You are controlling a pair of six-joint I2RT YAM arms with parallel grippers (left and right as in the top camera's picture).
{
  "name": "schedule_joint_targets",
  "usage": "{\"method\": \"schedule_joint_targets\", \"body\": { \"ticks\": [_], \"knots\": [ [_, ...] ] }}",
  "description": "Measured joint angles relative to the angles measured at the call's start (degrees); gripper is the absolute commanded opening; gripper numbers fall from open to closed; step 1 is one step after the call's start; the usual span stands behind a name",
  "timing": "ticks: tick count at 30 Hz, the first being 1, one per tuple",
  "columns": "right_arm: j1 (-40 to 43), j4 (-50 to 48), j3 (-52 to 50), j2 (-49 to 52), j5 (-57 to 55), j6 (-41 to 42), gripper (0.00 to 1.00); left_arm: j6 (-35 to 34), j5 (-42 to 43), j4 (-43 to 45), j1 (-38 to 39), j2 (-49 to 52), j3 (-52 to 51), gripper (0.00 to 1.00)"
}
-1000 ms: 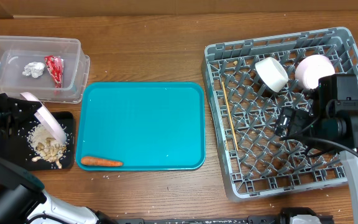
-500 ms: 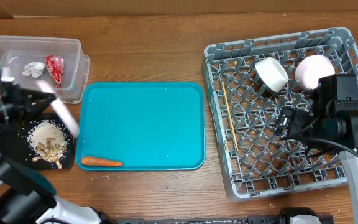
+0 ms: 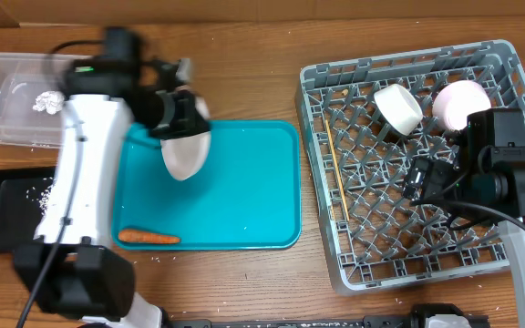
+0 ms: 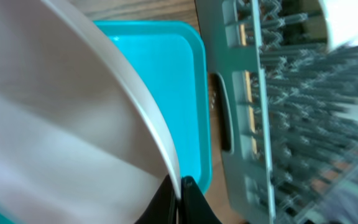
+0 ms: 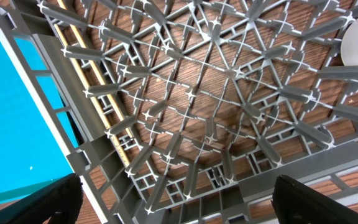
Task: Sort waste into correct bins and load items into the dishwasher
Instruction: 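Carry the emptied plate back and set it on the teal tray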
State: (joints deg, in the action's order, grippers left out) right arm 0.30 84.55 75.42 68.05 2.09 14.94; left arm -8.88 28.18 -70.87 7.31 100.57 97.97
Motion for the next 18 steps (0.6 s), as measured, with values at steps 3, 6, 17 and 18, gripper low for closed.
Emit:
{"method": "schedule_joint_targets", "body": {
  "ticks": [3,6,17,18],
  "knots": [
    [0.0,-0.02,0.0,0.0,0.0,-0.02,1.0,-7.54,-7.8,1.97,8.81,2.78,0.07,0.04],
    [0.0,0.09,0.0,0.0,0.02,-0.02,1.0,-14.19,-14.64,1.68,16.06,7.69,0.09,0.04],
    [0.0,-1.09,0.0,0.0,0.0,-0.02,1.0,-22.8,-22.91,-0.83,20.41,17.35,0.11,0.56],
    [0.0,-1.75,0.0,0.0,0.0,0.0,1.0,-22.77,-23.08,-1.22,20.31,17.35,0.22,0.61]
  ]
}}
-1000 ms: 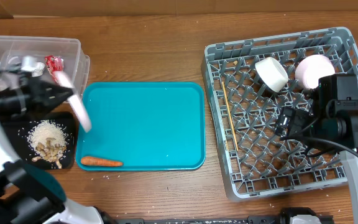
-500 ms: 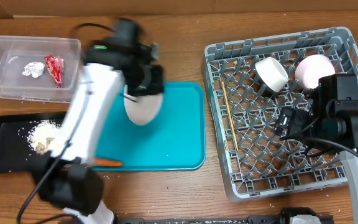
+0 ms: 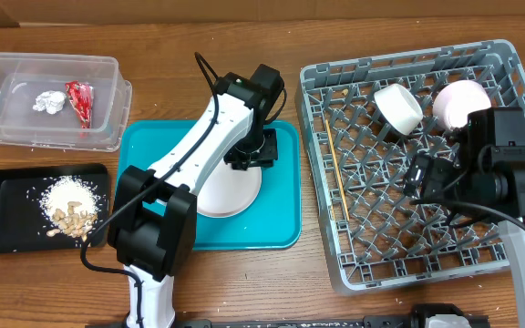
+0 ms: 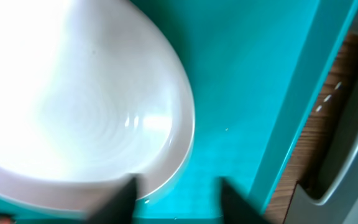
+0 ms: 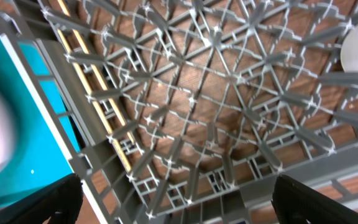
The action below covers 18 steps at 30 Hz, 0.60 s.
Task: Sort waste into correct bins and load items into the dishwasher
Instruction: 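Carry the emptied plate back and set it on the teal tray, then reach the right gripper to the white plate and grasp its rim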
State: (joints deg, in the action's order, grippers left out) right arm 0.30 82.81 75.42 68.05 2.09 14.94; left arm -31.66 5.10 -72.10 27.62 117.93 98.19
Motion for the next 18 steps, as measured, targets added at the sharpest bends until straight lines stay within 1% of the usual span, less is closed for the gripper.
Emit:
{"method": "schedule_joint_targets", "body": {
  "ticks": [2,3,4,8,10,13,18],
  "knots": [
    [0.0,-1.75,0.0,0.0,0.13,-0.02,1.0,-0.42,-0.11,-1.01,-0.24,0.0,0.11,0.66],
    [0.0,-2.45,0.0,0.0,0.31,-0.02,1.0,-0.33,-0.24,-1.75,-0.59,-0.07,0.24,0.67],
    [0.0,-3.5,0.0,0.0,0.68,-0.09,0.98,-0.44,-0.28,-2.1,-1.01,-0.2,0.37,0.69],
    [-0.17,-9.11,-0.04,0.44,4.7,-1.62,0.95,-0.42,-0.5,-2.71,-4.79,-3.61,0.59,0.7],
    [-1.4,-11.47,-0.04,1.49,7.28,-2.14,0.92,-0.44,-0.83,-3.13,-8.35,-7.32,0.59,0.7],
    [-6.21,-15.15,-0.04,4.42,10.45,-2.95,0.91,-0.44,-2.16,-4.26,-15.37,-13.66,1.11,0.72],
    [-18.62,-22.27,0.0,11.15,12.39,-3.5,0.91,-0.13,-4.55,-6.14,-26.97,-21.16,1.7,0.73]
  ]
}}
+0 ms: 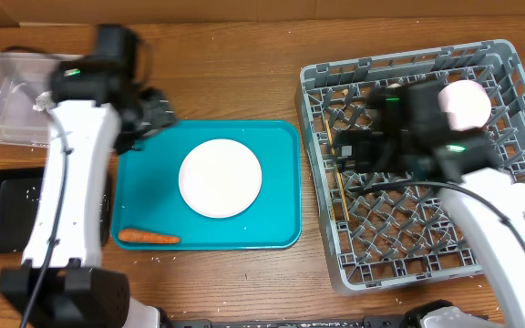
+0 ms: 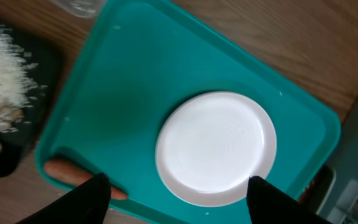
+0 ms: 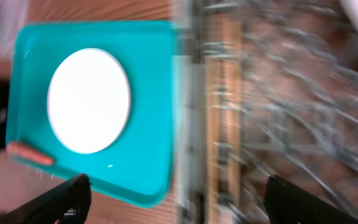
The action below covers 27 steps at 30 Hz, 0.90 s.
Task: Sort waste into correct bins and load items into the dishwasher
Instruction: 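Reach the right gripper to the white plate and grasp its rim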
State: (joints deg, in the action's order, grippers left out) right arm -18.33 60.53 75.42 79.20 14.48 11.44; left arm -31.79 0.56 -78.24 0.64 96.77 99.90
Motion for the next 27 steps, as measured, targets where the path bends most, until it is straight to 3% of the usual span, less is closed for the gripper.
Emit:
{"method": "schedule_joint_targets", "body": {
  "ticks": [6,11,19,27],
  "knots": [
    [-13.14,-9.05,0.74,9.6,-0.17,0.28,0.91,0.66,-1.29,-1.73,-9.25,-1.4,0.02,0.74],
    [-18.99,-13.81,1.11,18.97,-3.54,2.8,0.9,0.98,-1.75,-1.75,-13.94,-1.4,0.02,0.75],
    [-20.0,-17.86,1.14,32.35,-5.95,9.49,0.76,2.36,-1.9,-1.42,-14.25,-1.4,0.02,0.79],
    [-20.0,-19.04,2.1,33.97,-6.29,14.29,0.76,4.46,-1.9,-1.31,-14.25,-1.4,0.02,0.78]
  ]
}}
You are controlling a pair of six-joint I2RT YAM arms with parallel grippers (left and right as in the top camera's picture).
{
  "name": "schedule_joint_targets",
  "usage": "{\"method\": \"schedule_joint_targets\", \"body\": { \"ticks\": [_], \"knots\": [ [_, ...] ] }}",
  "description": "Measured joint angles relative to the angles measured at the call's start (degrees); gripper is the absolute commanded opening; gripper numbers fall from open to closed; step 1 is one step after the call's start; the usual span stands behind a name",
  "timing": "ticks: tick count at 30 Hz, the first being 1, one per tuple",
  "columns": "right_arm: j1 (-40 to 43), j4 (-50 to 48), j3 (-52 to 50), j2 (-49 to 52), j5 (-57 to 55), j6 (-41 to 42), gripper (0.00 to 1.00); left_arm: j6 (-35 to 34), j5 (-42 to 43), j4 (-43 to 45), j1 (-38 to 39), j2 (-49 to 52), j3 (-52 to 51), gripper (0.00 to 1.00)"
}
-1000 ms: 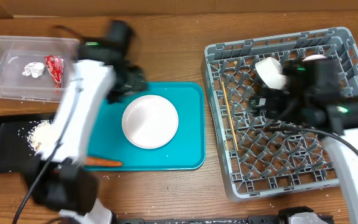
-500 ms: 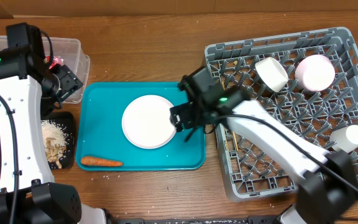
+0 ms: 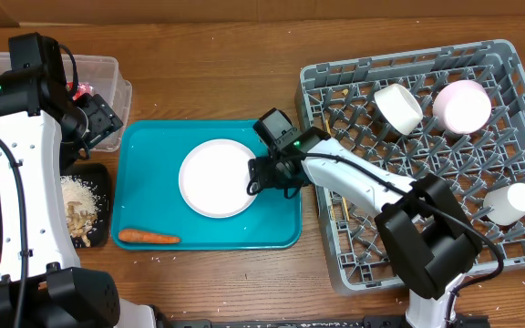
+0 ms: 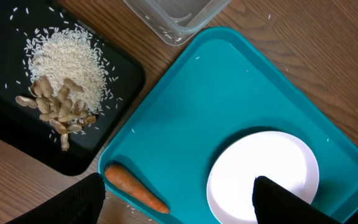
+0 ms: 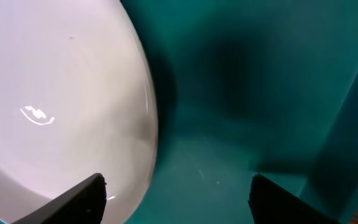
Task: Sort waste into correct bins and load items into the dishwasher
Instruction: 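Reach the right gripper to the white plate and grasp its rim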
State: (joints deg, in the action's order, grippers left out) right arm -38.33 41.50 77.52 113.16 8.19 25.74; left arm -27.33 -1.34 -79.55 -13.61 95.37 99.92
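A white plate (image 3: 217, 178) lies flat in the middle of the teal tray (image 3: 153, 155), with an orange carrot (image 3: 149, 237) near the tray's front left. My right gripper (image 3: 261, 175) is open and low over the plate's right rim; in the right wrist view the plate (image 5: 61, 106) lies partly between the spread fingers (image 5: 79, 199). At the tray's far left corner, my left gripper (image 3: 98, 120) hovers open and empty. Below it, the left wrist view shows the carrot (image 4: 135, 188) and the plate (image 4: 263, 177).
The grey dish rack (image 3: 335, 264) at the right holds a white bowl (image 3: 397, 107), a pink bowl (image 3: 461, 105) and a white cup (image 3: 509, 199). A black tray (image 4: 5, 62) with rice and peanuts sits left of the teal tray. A clear bin (image 3: 108, 68) stands at the back left.
My right gripper has moved from over the rack's left side to the plate's right rim on the teal tray. The left gripper stayed open and drew slightly back to the left.
At first my left gripper held the plate tilted above the teal tray while the right hung open over the rack. Then the plate lay on the tray with the left gripper open beside it. The left arm withdrew toward the bin, and the right now straddles the plate's rim.
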Motion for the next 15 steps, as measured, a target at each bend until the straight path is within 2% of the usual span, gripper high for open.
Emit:
{"method": "schedule_joint_targets", "body": {
  "ticks": [9,12,15],
  "knots": [
    [0.0,-0.87,6.75,2.95,-4.24,0.85,0.75,0.79,0.0,-0.15,0.0,0.0,0.0,0.78],
    [0.0,-0.83,7.02,5.35,-5.14,0.9,0.68,0.85,0.0,-0.17,0.0,0.0,0.0,0.78],
    [-0.02,0.15,7.3,7.19,-6.05,1.01,0.54,0.94,0.02,-0.2,0.0,0.0,0.0,0.77]
  ]
}}
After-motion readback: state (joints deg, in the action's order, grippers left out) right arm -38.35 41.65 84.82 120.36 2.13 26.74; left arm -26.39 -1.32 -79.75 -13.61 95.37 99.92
